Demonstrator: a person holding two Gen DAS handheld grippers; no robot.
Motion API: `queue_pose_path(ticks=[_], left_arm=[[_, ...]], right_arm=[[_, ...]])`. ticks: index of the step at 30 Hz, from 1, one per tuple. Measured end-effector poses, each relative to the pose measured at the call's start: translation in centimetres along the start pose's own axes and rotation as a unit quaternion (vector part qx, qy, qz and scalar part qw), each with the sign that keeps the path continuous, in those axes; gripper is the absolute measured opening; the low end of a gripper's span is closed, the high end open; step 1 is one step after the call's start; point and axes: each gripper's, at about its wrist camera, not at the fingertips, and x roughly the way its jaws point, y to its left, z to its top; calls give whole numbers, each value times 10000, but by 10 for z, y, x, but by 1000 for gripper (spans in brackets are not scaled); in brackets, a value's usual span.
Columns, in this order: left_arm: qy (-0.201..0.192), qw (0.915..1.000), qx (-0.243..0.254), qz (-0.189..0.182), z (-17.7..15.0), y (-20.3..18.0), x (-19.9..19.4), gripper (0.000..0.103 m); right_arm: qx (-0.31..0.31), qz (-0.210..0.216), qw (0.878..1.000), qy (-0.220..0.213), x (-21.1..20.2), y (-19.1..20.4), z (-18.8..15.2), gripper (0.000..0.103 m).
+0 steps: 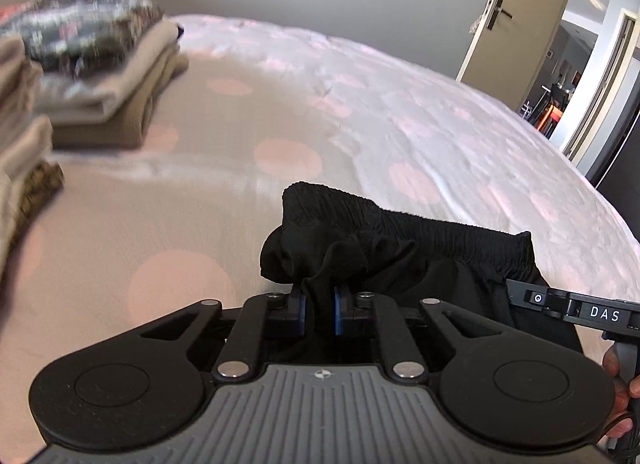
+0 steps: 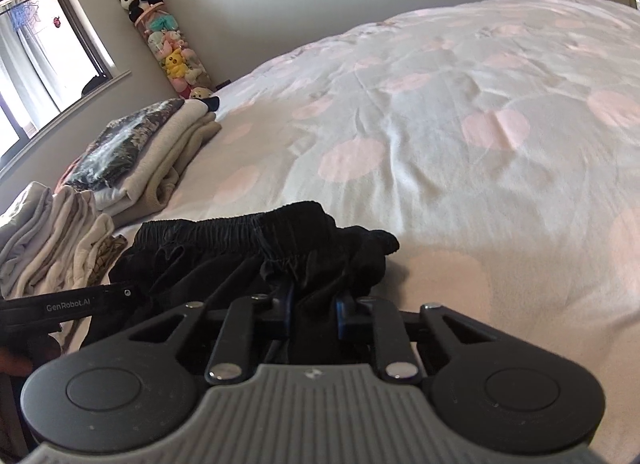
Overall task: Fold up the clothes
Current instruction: 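Lift the folded trousers with both grippers and carry them to the clothes stack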
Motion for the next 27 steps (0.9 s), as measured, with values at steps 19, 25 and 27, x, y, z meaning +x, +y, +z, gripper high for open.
queue_pose_path(ticks=[19,25,27], left_arm=[[-1409,9809,243,1316,123,87,-246,8],[-1346,9709,187,1971,171,142,-307,8],[-1242,9694,138,2115,178,159,-311,8]], right_arm=[[-1268,1723,9743,-702,-43,242,112,17],[-1576,2261,9594,-600,-23,349,145,17],[-1584,2381,9571,-465,-10,377,150,17]])
